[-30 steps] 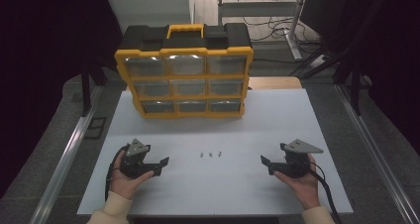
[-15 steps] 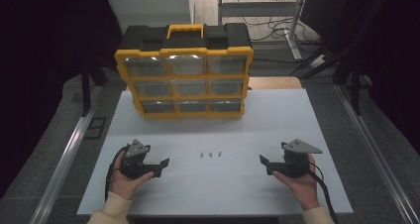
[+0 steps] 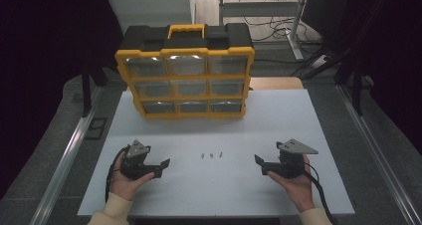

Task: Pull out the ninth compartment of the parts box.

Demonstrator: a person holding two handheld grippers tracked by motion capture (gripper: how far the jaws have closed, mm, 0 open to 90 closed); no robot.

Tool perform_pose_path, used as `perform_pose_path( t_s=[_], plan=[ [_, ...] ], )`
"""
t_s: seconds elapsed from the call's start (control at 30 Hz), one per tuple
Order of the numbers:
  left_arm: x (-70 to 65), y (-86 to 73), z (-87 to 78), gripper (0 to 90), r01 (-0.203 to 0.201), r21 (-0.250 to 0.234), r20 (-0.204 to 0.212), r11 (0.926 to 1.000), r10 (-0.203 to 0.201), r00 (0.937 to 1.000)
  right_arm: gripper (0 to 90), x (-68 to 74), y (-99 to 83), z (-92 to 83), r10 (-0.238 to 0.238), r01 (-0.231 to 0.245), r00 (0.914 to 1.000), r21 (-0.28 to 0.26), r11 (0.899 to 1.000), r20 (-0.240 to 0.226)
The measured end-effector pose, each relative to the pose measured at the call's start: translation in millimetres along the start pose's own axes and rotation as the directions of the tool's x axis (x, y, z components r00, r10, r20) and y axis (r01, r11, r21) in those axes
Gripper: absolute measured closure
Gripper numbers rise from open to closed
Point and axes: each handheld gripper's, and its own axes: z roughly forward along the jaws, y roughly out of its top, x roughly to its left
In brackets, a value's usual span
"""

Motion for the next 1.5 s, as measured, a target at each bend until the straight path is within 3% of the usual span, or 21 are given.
perform_pose_path(
  t_s=[0.53, 0.77, 1.23, 1.5],
  plan=[
    [-1.0, 0.0, 2.6, 11.9, 0.003, 0.011, 0.006, 0.9999, -0.003, 1.0000, 8.8, 24.3, 1.5, 17.0, -0.018, 0.019, 0.9995, 0.011, 1.000, -0.027],
    [-2.5, -0.1, 4.7, 12.0, 0.002, 0.018, 0.009, 0.9998, -0.002, 1.0000, 9.6, 33.9, 2.8, 21.9, 0.001, -0.001, 0.9998, -0.010, 1.000, -0.021],
    [-2.6, -0.5, 6.7, 12.4, 0.002, 0.026, 0.013, 0.9997, -0.003, 0.9999, 10.6, 48.4, 4.1, 34.4, -0.015, 0.015, 0.9999, 0.001, 1.000, -0.001],
    [-2.8, -0.7, 5.9, 12.4, 0.001, 0.026, 0.014, 0.9997, -0.002, 0.9999, 11.2, 66.7, 6.3, 45.5, -0.041, 0.041, 0.9991, 0.007, 0.999, -0.007]
  ],
)
